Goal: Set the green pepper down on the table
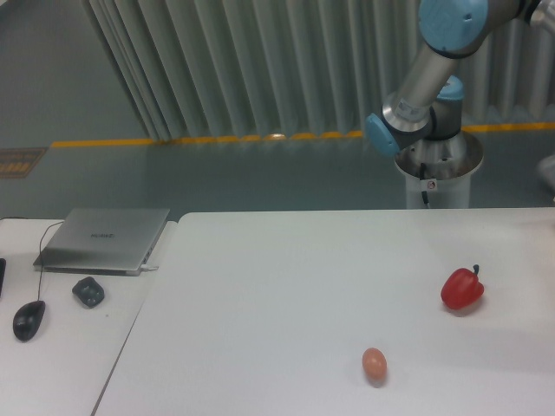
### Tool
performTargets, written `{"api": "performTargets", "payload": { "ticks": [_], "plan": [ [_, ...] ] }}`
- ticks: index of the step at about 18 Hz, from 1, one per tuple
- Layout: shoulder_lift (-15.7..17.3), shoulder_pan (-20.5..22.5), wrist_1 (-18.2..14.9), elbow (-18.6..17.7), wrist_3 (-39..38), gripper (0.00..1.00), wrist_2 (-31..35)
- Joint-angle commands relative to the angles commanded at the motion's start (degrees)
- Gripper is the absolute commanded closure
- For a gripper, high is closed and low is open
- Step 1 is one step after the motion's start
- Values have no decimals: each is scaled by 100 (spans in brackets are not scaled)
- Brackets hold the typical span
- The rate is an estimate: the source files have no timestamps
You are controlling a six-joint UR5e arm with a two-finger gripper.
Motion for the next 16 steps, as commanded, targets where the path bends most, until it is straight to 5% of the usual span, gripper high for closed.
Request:
{"api": "performTargets", "payload": {
  "ticks": [4, 7, 11, 16],
  "plan": [
    [-36, 0, 0, -17, 0, 0, 9],
    [-44, 0, 0, -44, -9, 38, 18],
    [-36, 0, 0, -53, -9, 64, 18],
    [52, 0, -17, -53, -9, 67, 9]
  ]
}}
